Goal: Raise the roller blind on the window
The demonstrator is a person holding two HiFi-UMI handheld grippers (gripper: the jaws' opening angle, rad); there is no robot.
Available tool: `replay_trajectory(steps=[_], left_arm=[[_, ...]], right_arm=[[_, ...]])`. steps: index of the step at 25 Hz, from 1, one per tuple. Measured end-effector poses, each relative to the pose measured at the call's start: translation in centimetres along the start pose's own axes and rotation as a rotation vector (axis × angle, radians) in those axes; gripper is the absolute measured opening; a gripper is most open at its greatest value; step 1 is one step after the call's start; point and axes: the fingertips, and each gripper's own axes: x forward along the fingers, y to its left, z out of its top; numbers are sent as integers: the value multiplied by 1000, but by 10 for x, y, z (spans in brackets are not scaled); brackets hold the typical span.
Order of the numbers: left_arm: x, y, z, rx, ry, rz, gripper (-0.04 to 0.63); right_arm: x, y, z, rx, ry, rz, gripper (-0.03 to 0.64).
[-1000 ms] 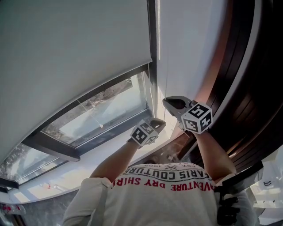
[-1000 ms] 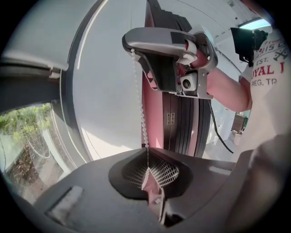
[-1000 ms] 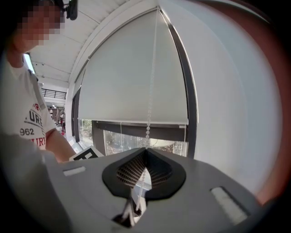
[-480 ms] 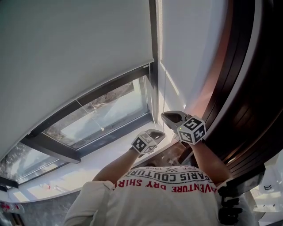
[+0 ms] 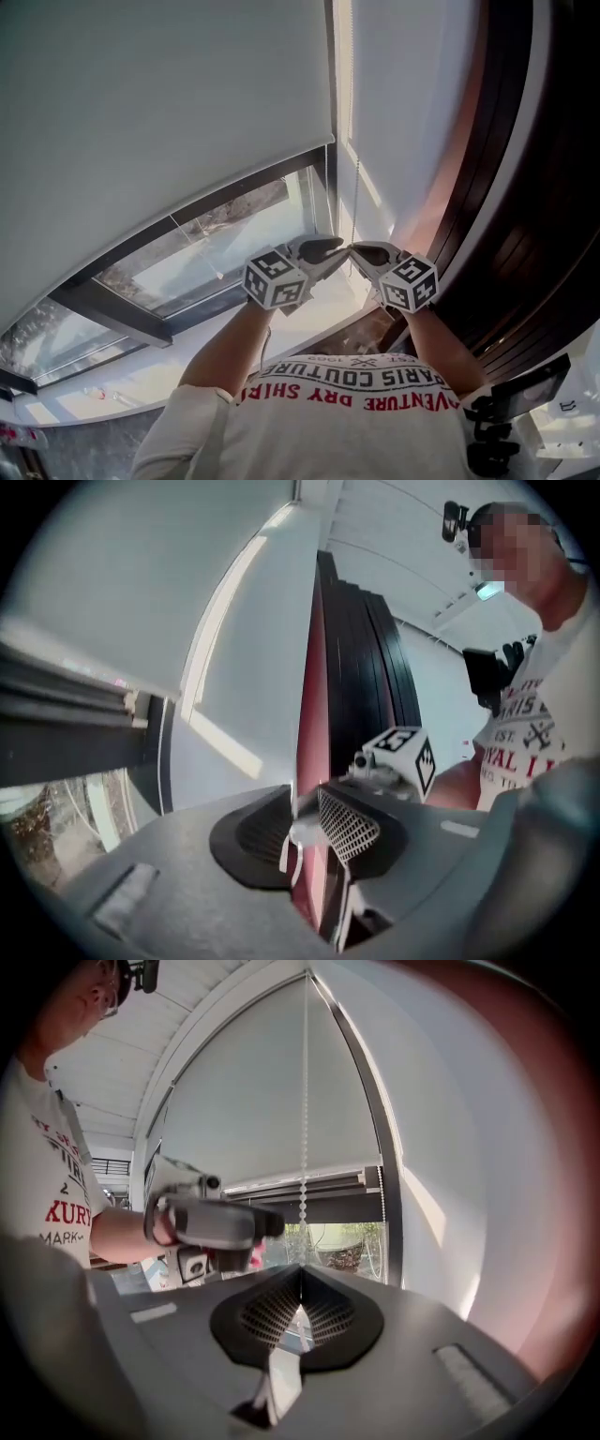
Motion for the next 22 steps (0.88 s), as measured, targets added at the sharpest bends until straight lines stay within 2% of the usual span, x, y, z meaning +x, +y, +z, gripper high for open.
replay_trajectory(steps=[5,10,15,18,22], left_arm=[[-6,2,96,89,-73,-16,95],[-3,14,154,124,-109,57,95],[3,22,180,113,-122,63,92],[8,20,184,112,-112,54,15],[10,21,184,86,-117,50,6]], right_arm=[[6,1,-2,3,7,10,6],[8,0,-5,18,9,17,6],[9,3,-9,41,4,23,6],[8,0,-9,46,-1,22,6],[7,-3,-9,48,0,19,6]])
